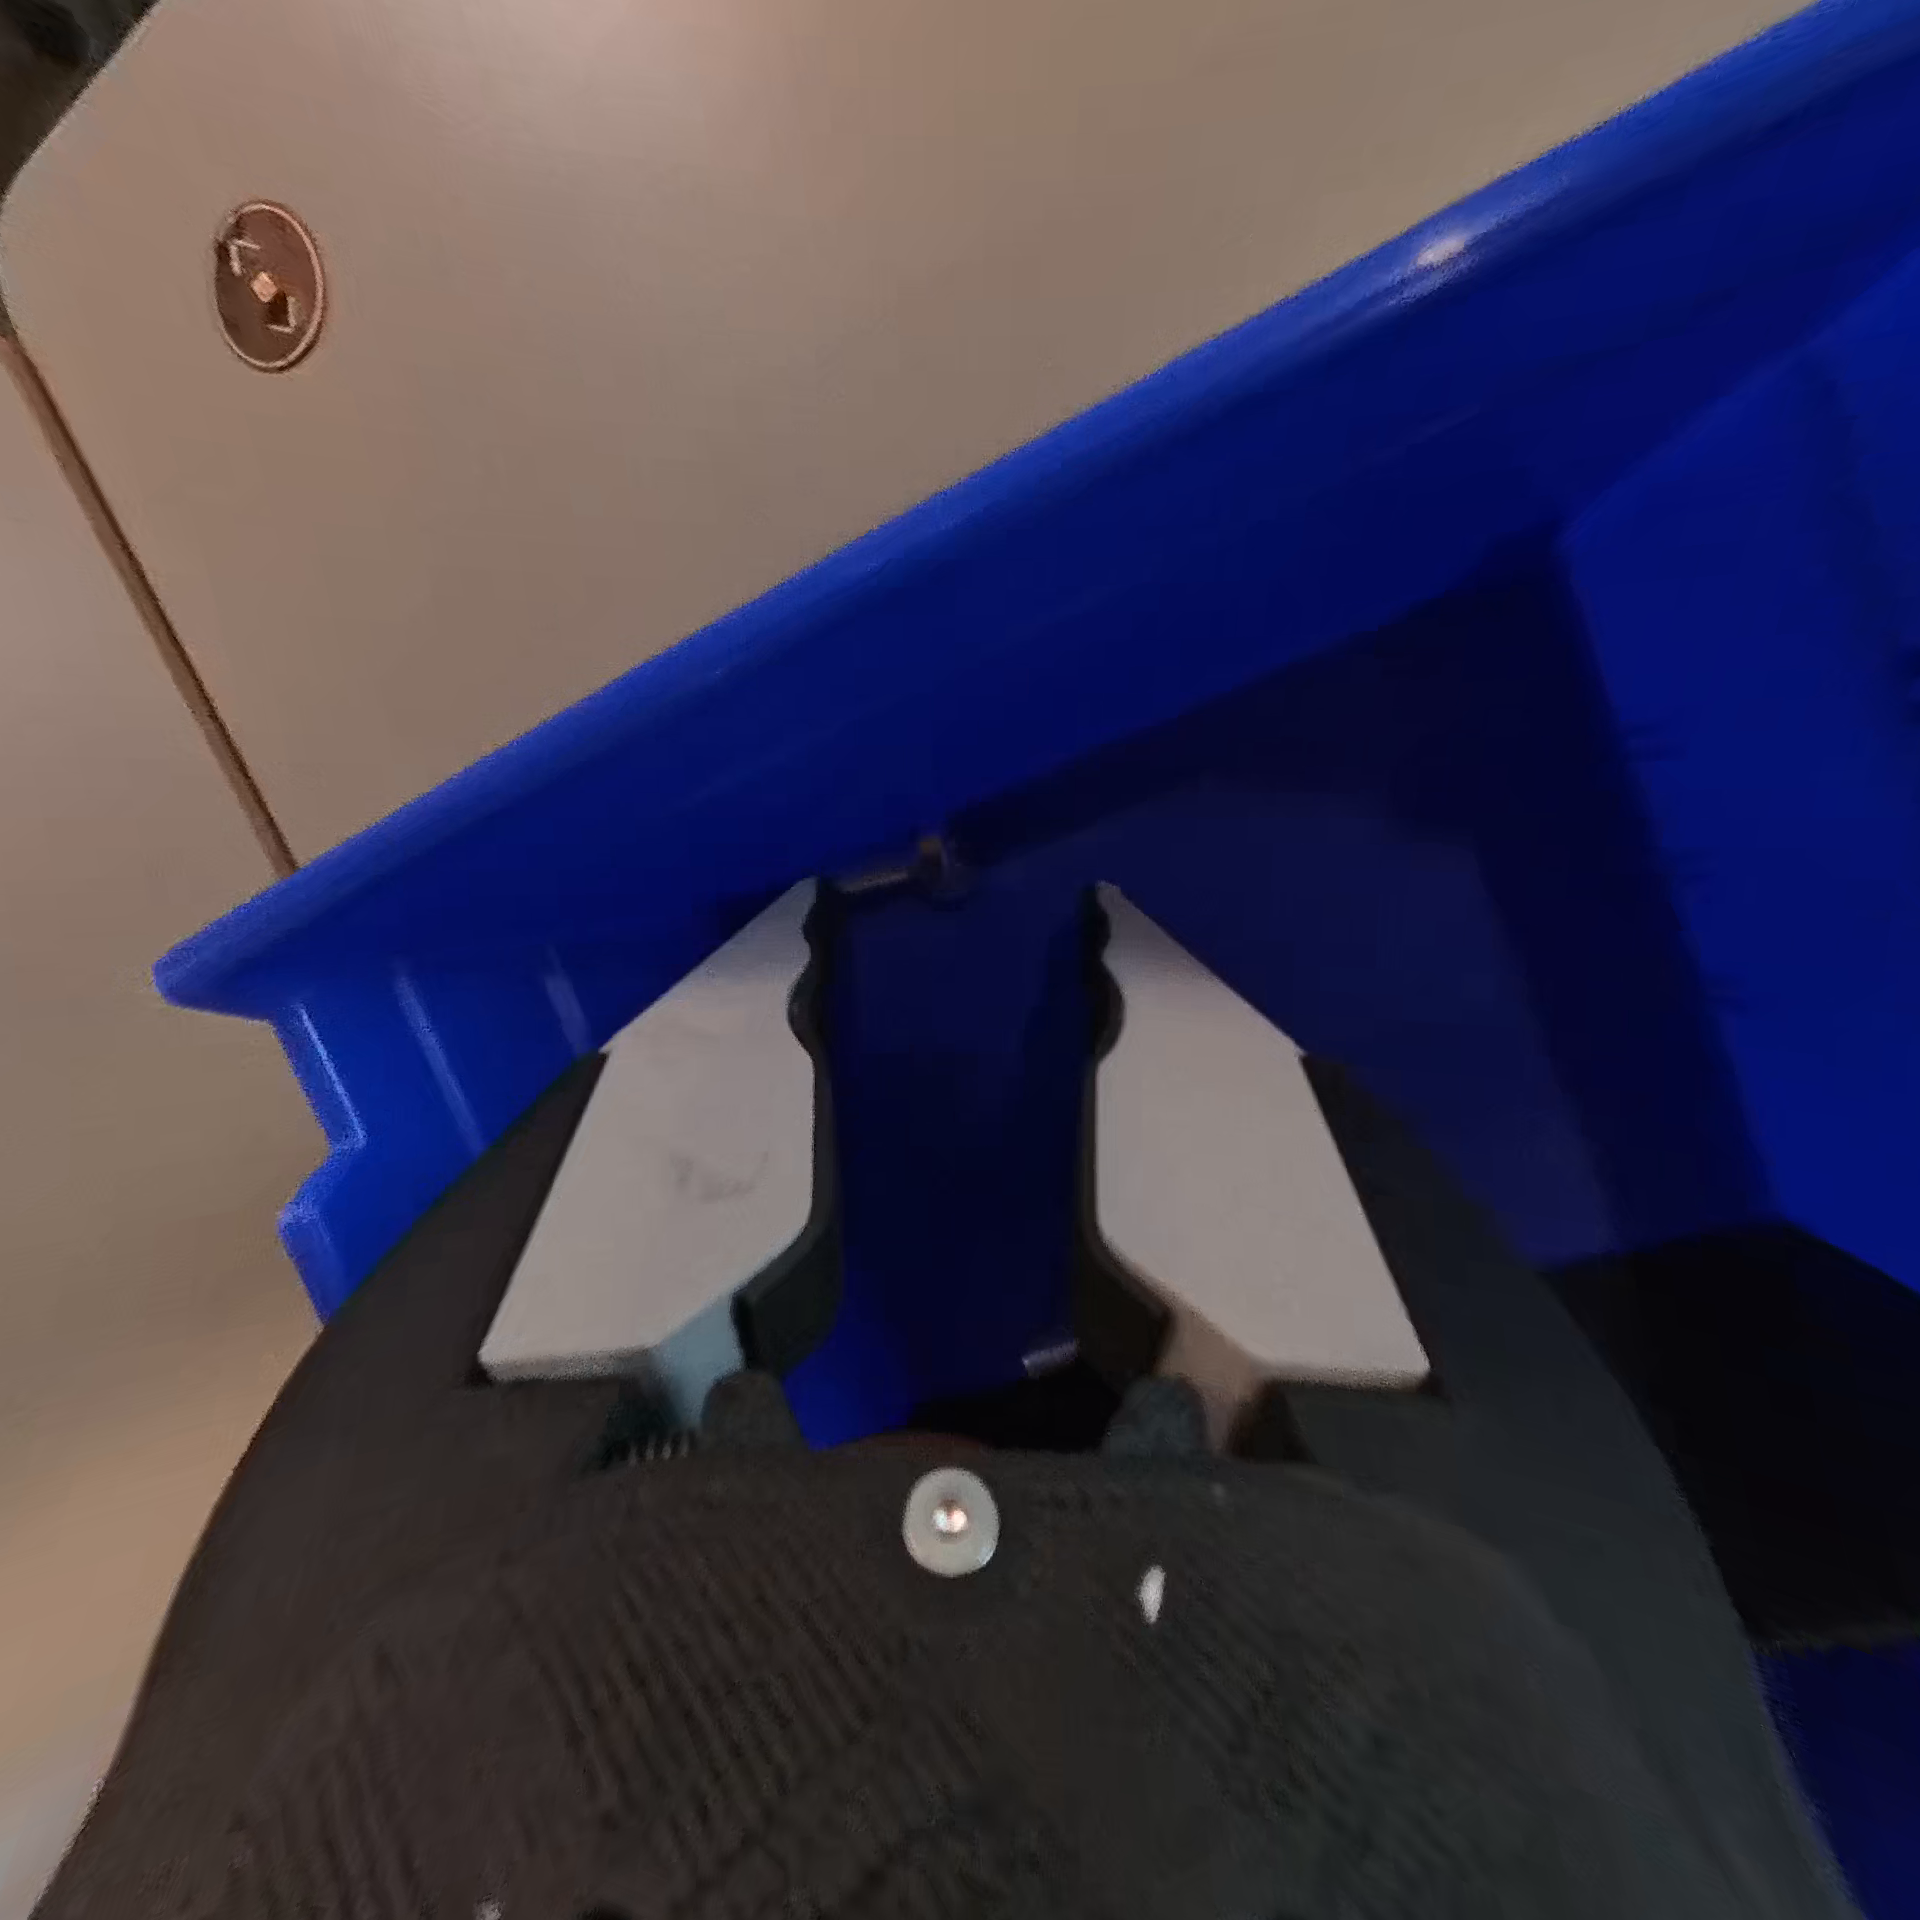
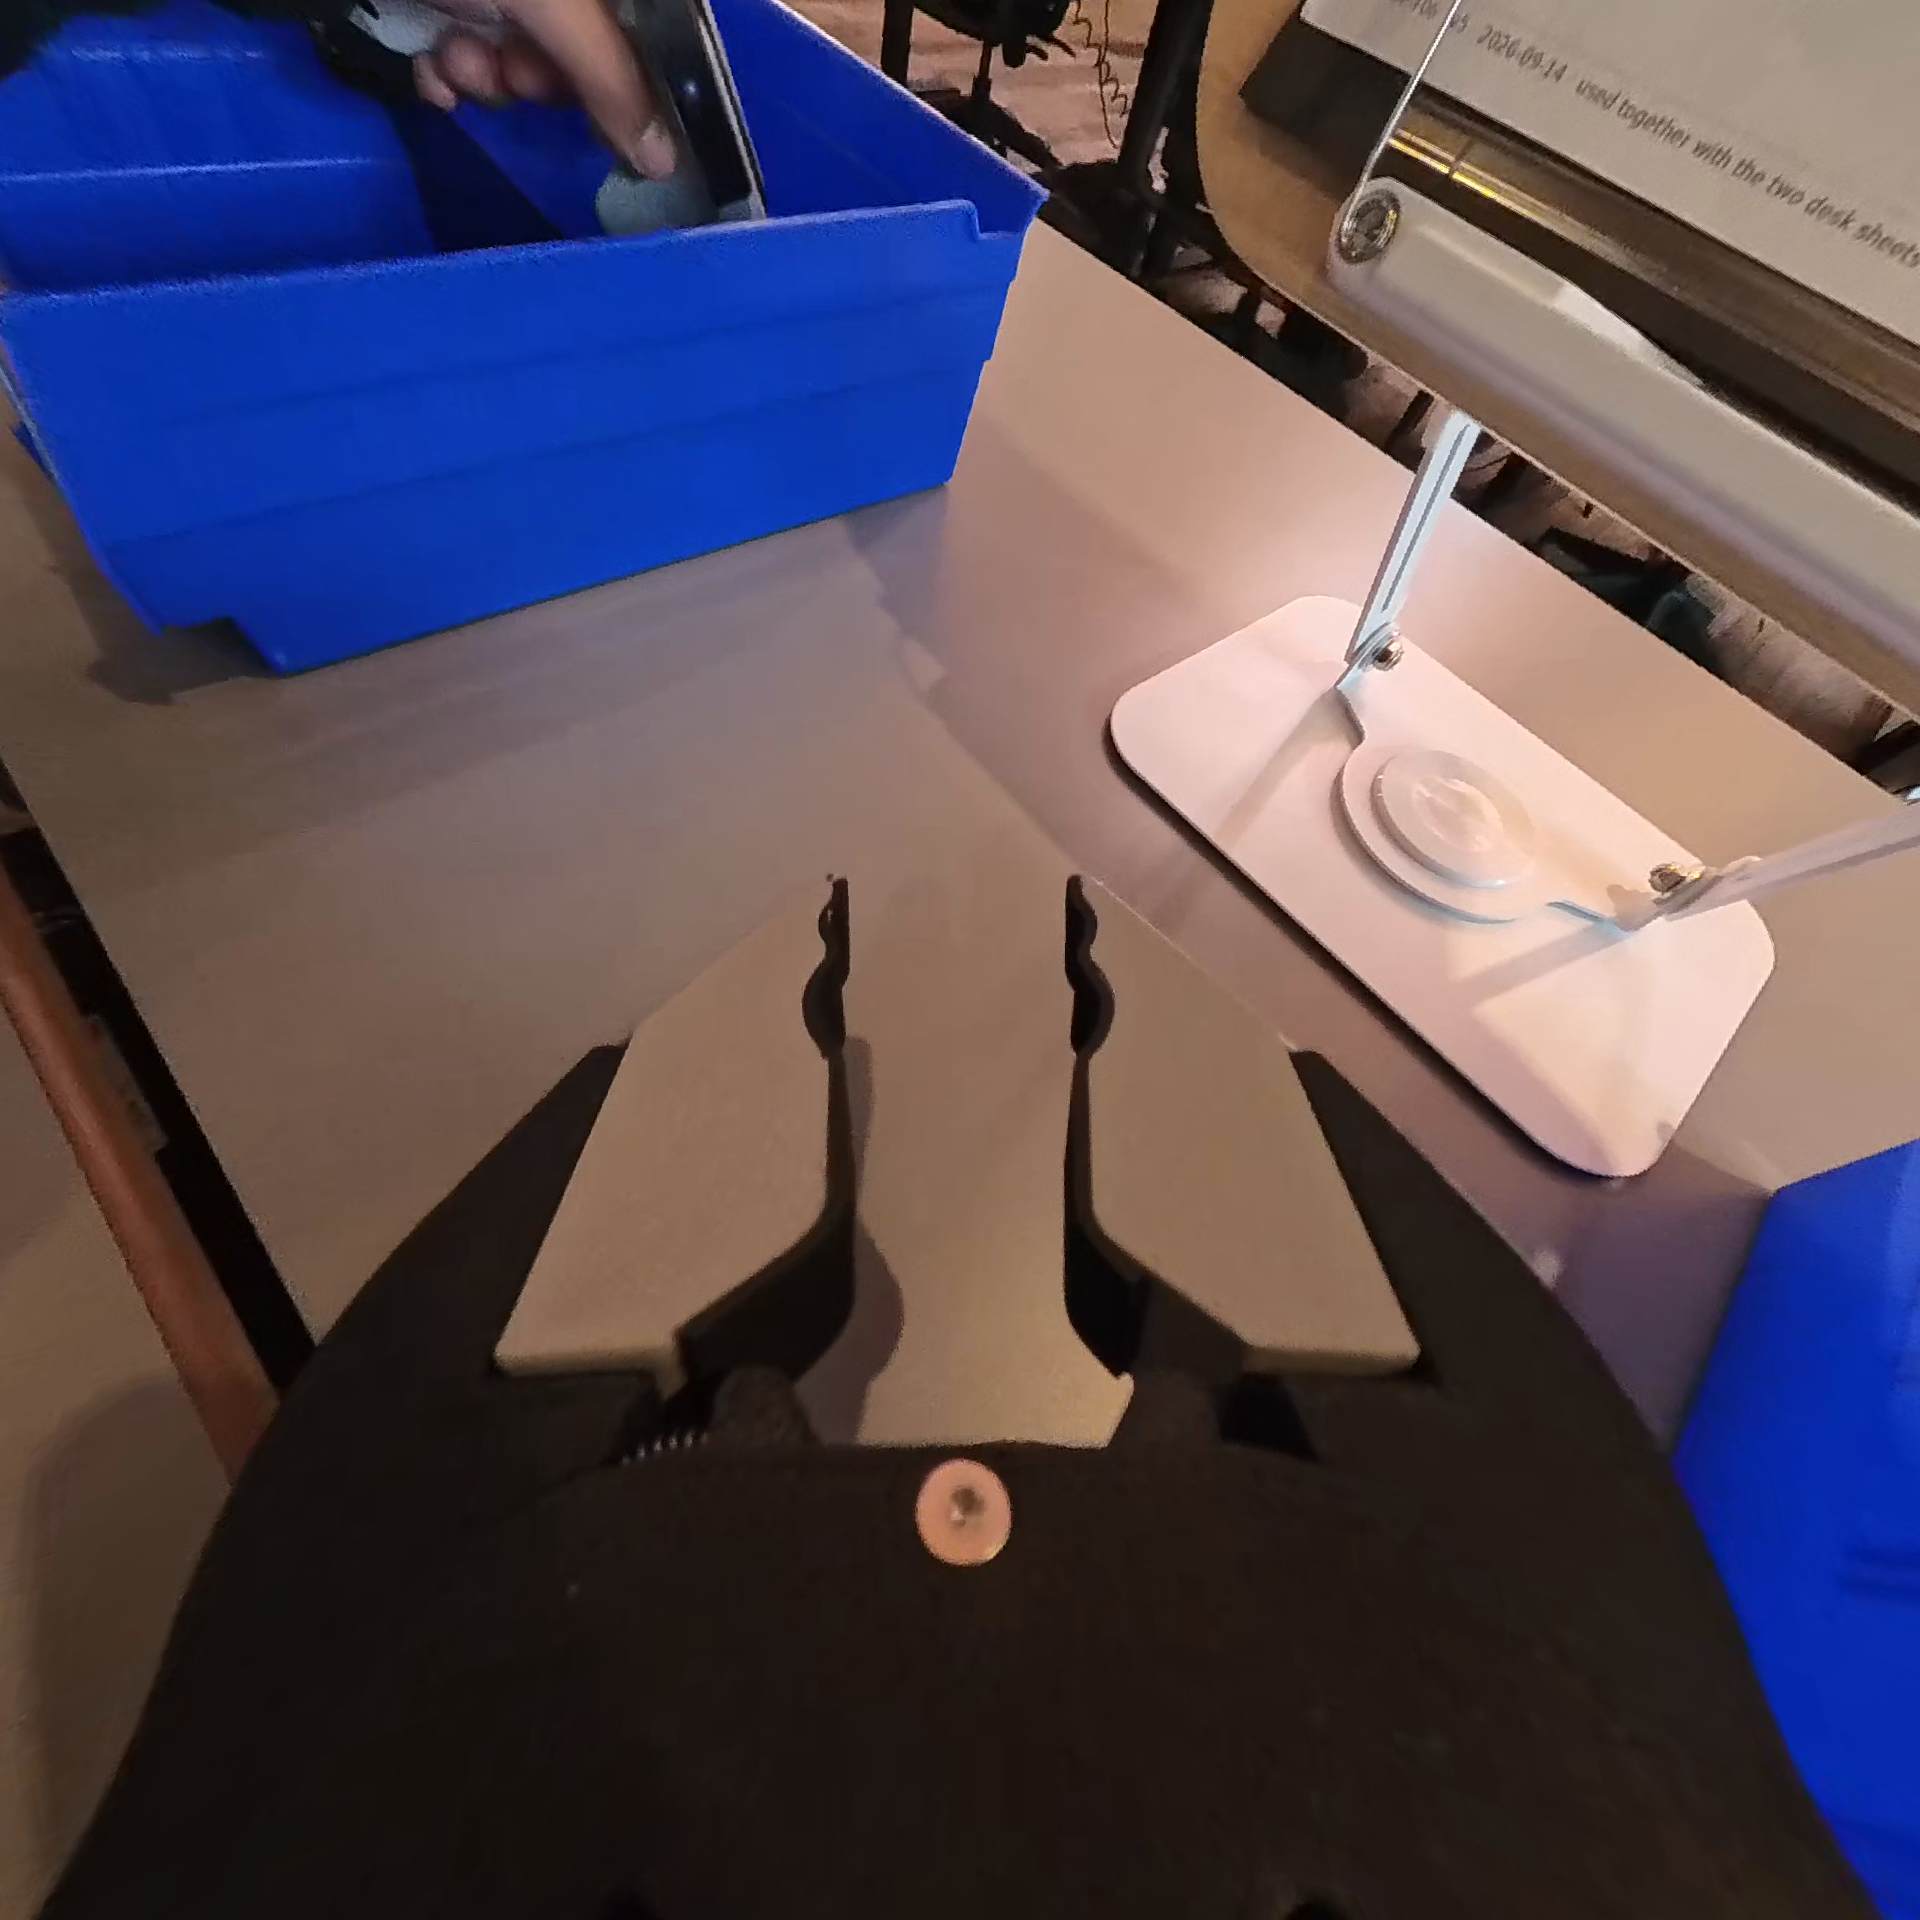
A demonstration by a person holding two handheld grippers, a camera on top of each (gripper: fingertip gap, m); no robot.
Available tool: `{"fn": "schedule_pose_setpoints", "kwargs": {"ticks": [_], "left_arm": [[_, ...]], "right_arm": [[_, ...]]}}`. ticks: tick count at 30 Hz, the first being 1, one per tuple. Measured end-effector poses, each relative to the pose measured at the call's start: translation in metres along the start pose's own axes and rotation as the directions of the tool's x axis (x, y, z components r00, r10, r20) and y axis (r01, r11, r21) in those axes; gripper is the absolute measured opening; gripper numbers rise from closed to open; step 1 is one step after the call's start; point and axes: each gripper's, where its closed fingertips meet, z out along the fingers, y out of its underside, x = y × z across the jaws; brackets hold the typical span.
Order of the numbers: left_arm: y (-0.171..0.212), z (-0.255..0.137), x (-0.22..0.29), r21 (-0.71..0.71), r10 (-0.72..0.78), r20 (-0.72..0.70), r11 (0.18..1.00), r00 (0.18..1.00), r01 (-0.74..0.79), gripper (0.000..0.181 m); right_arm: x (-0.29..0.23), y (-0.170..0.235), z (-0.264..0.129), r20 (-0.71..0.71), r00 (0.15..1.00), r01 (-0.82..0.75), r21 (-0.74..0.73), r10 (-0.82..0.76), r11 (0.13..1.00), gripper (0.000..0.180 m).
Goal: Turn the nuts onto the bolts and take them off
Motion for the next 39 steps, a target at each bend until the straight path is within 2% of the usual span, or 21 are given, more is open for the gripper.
{"fn": "schedule_pose_setpoints", "kwargs": {"ticks": [7,15,24,31,36,37,39], "left_arm": [[0.015,0.014,-0.02,-0.126,0.06,0.092,0.991,0.994,-0.049,0.043],[0.005,0.01,-0.021,-0.072,-0.014,0.009,0.997,1.0,0.015,0.046],[0.0,0.01,-0.019,-0.081,0.025,0.015,0.996,1.0,-0.024,0.046],[-0.001,0.014,-0.014,-0.083,-0.004,-0.027,0.997,1.0,0.002,0.045],[0.002,0.019,-0.015,-0.108,0.025,-0.012,0.994,1.0,-0.026,0.036],[0.001,0.019,-0.012,-0.109,0.039,-0.024,0.993,0.999,-0.041,0.029],[-0.001,0.021,-0.011,-0.112,0.046,-0.014,0.993,0.999,-0.047,0.028]], "right_arm": [[0.0,-0.003,-0.002,0.004,1.0,-0.01,0.014,0.01,1.0,0.039],[0.0,-0.003,-0.002,0.004,1.0,-0.009,0.014,0.009,1.0,0.039],[-0.001,-0.004,-0.003,0.002,1.0,-0.002,0.015,0.002,1.0,0.039],[-0.001,-0.005,-0.003,0.002,1.0,-0.002,0.018,0.002,1.0,0.039],[-0.003,-0.007,-0.003,0.002,1.0,0.004,0.022,-0.004,1.0,0.038],[-0.003,-0.007,-0.003,0.003,1.0,0.004,0.02,-0.004,1.0,0.039],[-0.004,-0.005,-0.002,0.007,1.0,0.003,0.013,-0.003,1.0,0.039]]}}
